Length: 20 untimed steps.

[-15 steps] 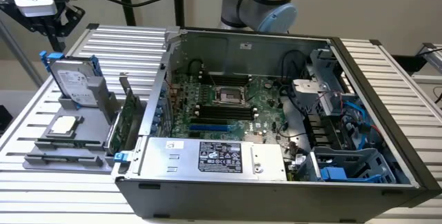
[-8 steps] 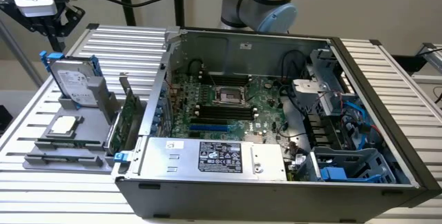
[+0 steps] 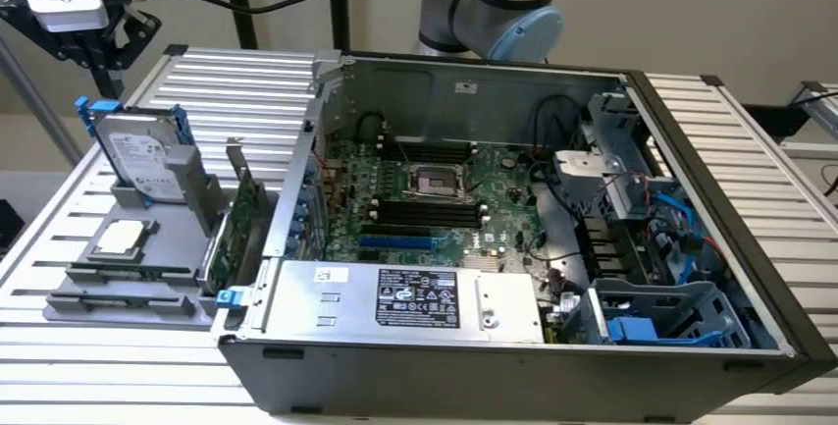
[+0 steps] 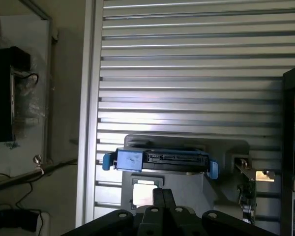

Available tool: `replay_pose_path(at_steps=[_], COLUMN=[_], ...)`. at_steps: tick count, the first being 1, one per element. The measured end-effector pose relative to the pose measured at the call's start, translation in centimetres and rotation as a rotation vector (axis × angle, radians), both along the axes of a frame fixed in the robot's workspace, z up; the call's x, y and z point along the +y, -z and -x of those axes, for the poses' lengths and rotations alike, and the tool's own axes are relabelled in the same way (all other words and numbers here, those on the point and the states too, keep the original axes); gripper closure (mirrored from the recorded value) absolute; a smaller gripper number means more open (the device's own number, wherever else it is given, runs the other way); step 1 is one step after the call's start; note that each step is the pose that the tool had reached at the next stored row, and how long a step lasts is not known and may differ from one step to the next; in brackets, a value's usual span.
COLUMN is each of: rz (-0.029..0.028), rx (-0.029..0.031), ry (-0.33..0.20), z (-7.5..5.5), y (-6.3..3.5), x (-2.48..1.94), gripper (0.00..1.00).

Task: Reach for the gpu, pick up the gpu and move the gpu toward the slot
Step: 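Reach for the gpu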

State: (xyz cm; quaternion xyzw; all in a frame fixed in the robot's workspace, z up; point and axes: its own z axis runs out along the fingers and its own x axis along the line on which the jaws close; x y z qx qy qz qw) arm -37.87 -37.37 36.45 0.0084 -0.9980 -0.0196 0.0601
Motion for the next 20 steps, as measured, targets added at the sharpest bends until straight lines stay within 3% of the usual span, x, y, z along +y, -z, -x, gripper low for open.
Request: replay_pose_path(at_steps=[2,4,7,13,18,20], rz=[0.0000,0.0007,0.0006,0.0008,0.0007,0.0007], rx=[-0.0018,-0.0086,-0.0143,-0.0261,-0.0383,-0.0458], ry=[0.000,0.000,0.000,0.000,0.000,0.000], z=[-0.1,-0.3,-1.0,-2.5,-3.7,-4.5], y=[0.06,0.17,0.39,0.80,1.16,1.38], x=[-0.05,-0.16,-0.60,-1.88,-2.95,-3.60], gripper=[0.89,0.89,0.89,0.89,0.89,0.89])
